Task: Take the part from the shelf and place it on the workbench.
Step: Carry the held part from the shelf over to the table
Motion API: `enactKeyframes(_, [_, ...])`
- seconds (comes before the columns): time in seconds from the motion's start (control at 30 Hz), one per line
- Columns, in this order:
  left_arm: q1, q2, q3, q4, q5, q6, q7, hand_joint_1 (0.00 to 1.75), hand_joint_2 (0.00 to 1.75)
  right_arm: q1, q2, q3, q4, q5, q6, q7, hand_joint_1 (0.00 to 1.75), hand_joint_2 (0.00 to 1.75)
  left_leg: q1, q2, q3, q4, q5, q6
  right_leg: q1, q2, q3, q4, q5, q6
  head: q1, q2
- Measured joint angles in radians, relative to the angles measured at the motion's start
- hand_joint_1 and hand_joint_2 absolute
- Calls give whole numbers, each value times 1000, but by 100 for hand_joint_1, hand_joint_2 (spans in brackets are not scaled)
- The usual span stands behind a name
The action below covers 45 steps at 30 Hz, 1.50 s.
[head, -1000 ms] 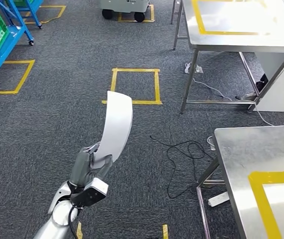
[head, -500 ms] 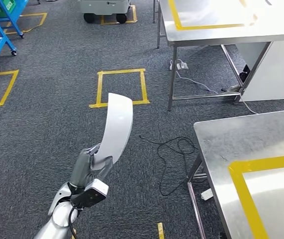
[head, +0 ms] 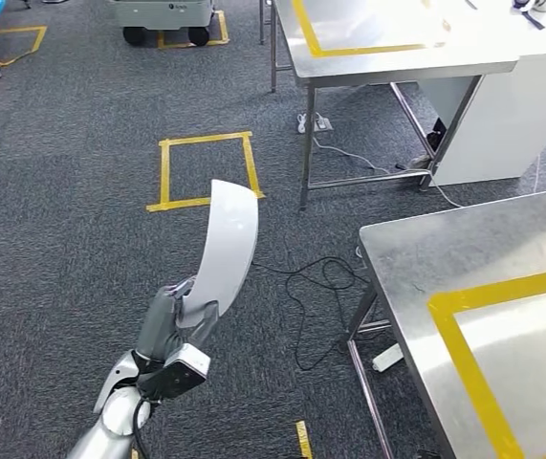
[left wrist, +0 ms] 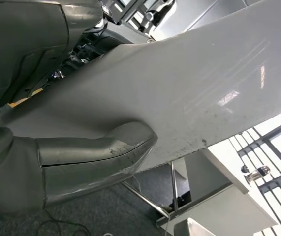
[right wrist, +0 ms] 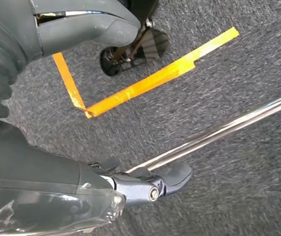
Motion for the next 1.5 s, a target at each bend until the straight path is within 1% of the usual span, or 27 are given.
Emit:
enactKeyframes(0.07, [0, 0, 0, 0, 0, 0, 0, 175, 175, -1, 0, -1, 0, 1, 0, -1, 0, 175, -2, 10, 1, 5, -5, -7, 0, -22, 78, -139, 52, -1, 0, 0])
enactKeyframes(0.13, [-1, 0, 0, 0, 0, 0, 0, 175, 175, -3, 0, -1, 0, 1, 1, -1, 0, 175, -7, 16, 0, 11, -8, -15, 3, -33, 115, -206, 66, -12, -1, 0])
enactKeyframes(0.2, [-2, -1, 0, 0, 0, 0, 0, 175, 175, -3, -1, -2, 0, 1, 1, -1, 0, 175, -8, 22, -1, 13, -8, -22, 5, -22, 115, -208, 67, -27, -2, 0])
enactKeyframes(0.27, [-2, 0, 0, 0, 0, 0, 0, 175, 175, -2, -1, -3, 0, 1, 1, -1, 0, 175, -4, 11, -7, 31, -26, -33, 3, -13, 116, -211, 71, -40, -3, 0])
enactKeyframes(0.33, [-2, 0, 0, 0, 0, 0, -1, 175, 175, -4, -1, -4, 0, 1, 1, -1, 0, 175, 2, -11, -46, 122, -83, -44, 1, -2, 116, -213, 74, -49, -5, 0])
enactKeyframes(0.4, [0, 2, 0, 0, 0, 0, -1, 175, 175, -4, -1, -4, 0, 1, 1, -1, 0, 175, 4, -20, -112, 262, -144, -48, 2, 10, 114, -213, 74, -53, -5, 0])
enactKeyframes(0.43, [1, 3, 0, 0, 0, 0, -1, 175, 175, -4, -1, -5, 0, 1, 1, -1, 0, 175, 5, -20, -134, 306, -152, -49, 3, 17, 114, -213, 75, -53, -5, 0])
enactKeyframes(0.47, [2, 4, 0, 0, 0, 0, -1, 175, 175, -4, -2, -5, 0, 1, 1, -1, 0, 175, 5, -21, -139, 311, -140, -47, 3, 24, 115, -212, 75, -54, -5, 0])
enactKeyframes(0.5, [2, 4, 0, 0, 0, 0, -1, 175, 175, -4, -2, -5, 0, 1, 1, -1, 0, 175, 5, -25, -124, 278, -110, -44, 3, 32, 116, -212, 75, -53, -5, 0])
enactKeyframes(0.57, [2, 5, 0, 0, 0, 0, -1, 175, 175, -4, -1, -5, 0, 1, 1, -1, 0, 175, 5, -49, -60, 143, -35, -33, 4, 48, 119, -212, 75, -52, -5, 0])
enactKeyframes(0.6, [1, 5, 0, 0, 0, 0, -1, 175, 175, -5, 0, -5, 0, 1, 1, -1, 0, 175, 5, -64, -32, 82, -13, -28, 4, 56, 117, -211, 76, -50, -5, 0])
enactKeyframes(0.67, [0, 5, 0, 0, 0, 0, -1, 175, 175, -5, 0, -5, 0, 1, 1, -1, 0, 175, 4, -82, -10, 27, -6, -22, 3, 67, 109, -209, 79, -40, -4, 0])
enactKeyframes(0.73, [-1, 4, 0, 0, 0, 0, 0, 175, 175, -2, 0, -5, 0, 1, 1, -1, 0, 175, 4, -71, -9, 15, -4, -17, 0, 73, 99, -209, 80, -28, -5, 0])
enactKeyframes(0.77, [-1, 3, 0, 0, 0, 0, 0, 175, 175, -1, 0, -5, 0, 1, 1, -1, 0, 175, 5, -64, -7, 9, 0, -13, 0, 64, 93, -201, 72, -23, -4, 0])
enactKeyframes(0.83, [-1, 1, 0, 0, 0, 0, -1, 175, 175, -3, 0, -6, 0, 2, 1, -1, 0, 175, 7, -47, -4, -1, 6, -4, 2, 33, 55, -126, 26, -15, -1, 0])
enactKeyframes(0.9, [0, 1, 0, 1, 0, -1, 0, 175, 175, -5, 0, -6, 0, 4, 1, -1, 0, 175, 5, -30, -5, -1, 5, -1, 1, 12, -7, 7, -35, -7, 1, 0])
enactKeyframes(0.97, [0, 1, 0, 2, 0, -1, 0, 175, 175, -4, -1, -6, 0, 10, 1, -2, 0, 175, 4, -14, -6, 0, 4, -1, 0, 7, -37, 70, -44, -1, 0, 0])
enactKeyframes(1.0, [-1, 1, 0, 3, 0, -2, 0, 175, 175, -3, -1, -6, 0, 13, 1, -2, 0, 175, 4, -7, -5, 1, 4, -2, 0, 4, -23, 42, -21, 0, 0, 0])
enactKeyframes(1.07, [-2, 0, 0, 3, 0, -2, 0, 175, 175, -3, -2, -5, 0, 16, 1, -2, 0, 175, 3, 3, -4, 4, 0, -8, 0, -16, 48, -93, 40, 2, 1, 0])
enactKeyframes(1.13, [-4, 0, 1, 3, 0, -2, 0, 175, 175, -6, -3, -5, 0, 18, 1, -3, 0, 175, -2, 10, -6, 12, -5, -17, 1, -32, 101, -191, 68, -6, 0, 0])
enactKeyframes(1.23, [-6, 0, 1, 4, 0, -2, 0, 175, 175, -6, -4, -5, 0, 19, 1, -4, 0, 175, -4, 19, -8, 19, -8, -27, 3, -22, 107, -204, 71, -26, -1, 0])
enactKeyframes(1.27, [-7, 0, 1, 4, 0, -2, 0, 175, 175, -6, -4, -6, 0, 19, 1, -4, 0, 175, -2, 15, -10, 26, -16, -32, 3, -17, 107, -205, 73, -32, -2, 0])
enactKeyframes(1.33, [-8, 0, 1, 4, 0, -2, -1, 175, 175, -6, -4, -6, 0, 20, 2, -4, 0, 175, 3, -3, -37, 91, -62, -42, 1, -7, 106, -207, 77, -44, -3, 0])
enactKeyframes(1.4, [-8, 1, 1, 5, 0, -2, -1, 175, 175, -7, -4, -6, 0, 21, 3, -4, 0, 175, 5, -18, -98, 226, -130, -48, 2, 5, 104, -207, 78, -50, -4, 0])
enactKeyframes(1.43, [-7, 2, 1, 6, 0, -2, -1, 175, 175, -7, -4, -6, 0, 21, 3, -4, 0, 175, 6, -19, -125, 284, -149, -48, 3, 11, 104, -207, 79, -51, -4, 0])
enactKeyframes(1.47, [-7, 3, 1, 7, 0, -2, -1, 175, 175, -7, -5, -7, 0, 22, 3, -4, 0, 175, 6, -19, -140, 313, -151, -46, 4, 18, 103, -207, 79, -52, -4, 0])
enactKeyframes(1.5, [-7, 3, 1, 7, 0, -2, -1, 175, 175, -6, -5, -7, 0, 22, 3, -4, 0, 175, 6, -21, -134, 301, -131, -43, 5, 25, 103, -207, 80, -52, -4, 0])
